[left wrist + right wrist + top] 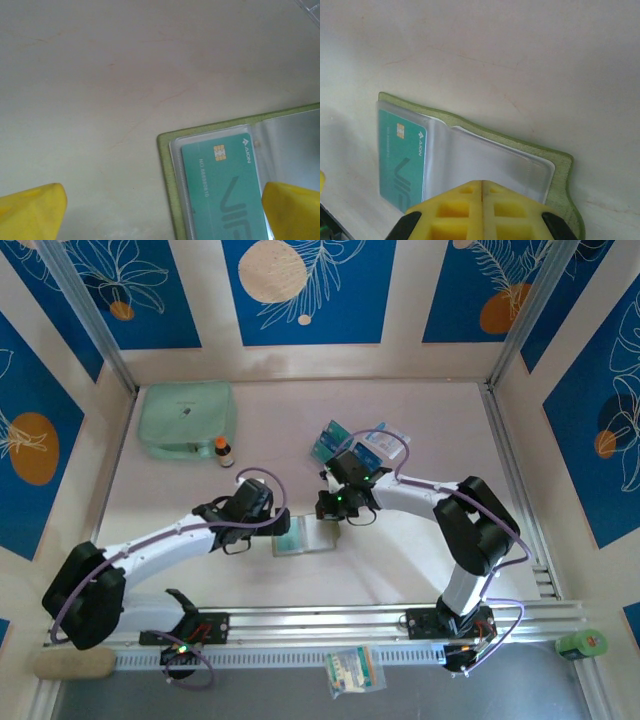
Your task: Put the credit cards into the card holder
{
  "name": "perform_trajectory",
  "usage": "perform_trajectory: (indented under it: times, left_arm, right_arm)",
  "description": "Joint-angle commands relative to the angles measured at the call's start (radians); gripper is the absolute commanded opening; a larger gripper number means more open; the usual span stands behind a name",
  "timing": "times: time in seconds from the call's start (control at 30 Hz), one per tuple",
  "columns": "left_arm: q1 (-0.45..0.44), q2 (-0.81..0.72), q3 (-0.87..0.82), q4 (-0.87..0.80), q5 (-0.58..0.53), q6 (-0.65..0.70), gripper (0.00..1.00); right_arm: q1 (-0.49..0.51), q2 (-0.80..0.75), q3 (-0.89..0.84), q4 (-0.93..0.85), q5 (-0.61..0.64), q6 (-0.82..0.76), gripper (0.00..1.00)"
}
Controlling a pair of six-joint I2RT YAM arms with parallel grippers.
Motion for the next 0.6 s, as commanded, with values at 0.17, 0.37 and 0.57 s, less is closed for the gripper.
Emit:
perform_trajectory:
  times: [0.17,0.37,0.57]
  left_arm:
    - [-0.051,0.062,0.045,0.043,0.015,-0.033,1.0]
    - [-0.074,0.095,0.055,0.063,0.018,-0.028,1.0]
    - [-0.081,0.118,0.055,0.083,0.023,-0.014,1.0]
  right_arm:
    - [-0.004,0.047,0.033,-0.022,-0.011,-0.048,0.02]
    - [-0.01,0.07,0.031,-0.025,-0.004,-0.061,0.02]
    - [0.002,0.101,0.023,-0.004,-0.042,-0.047,0.02]
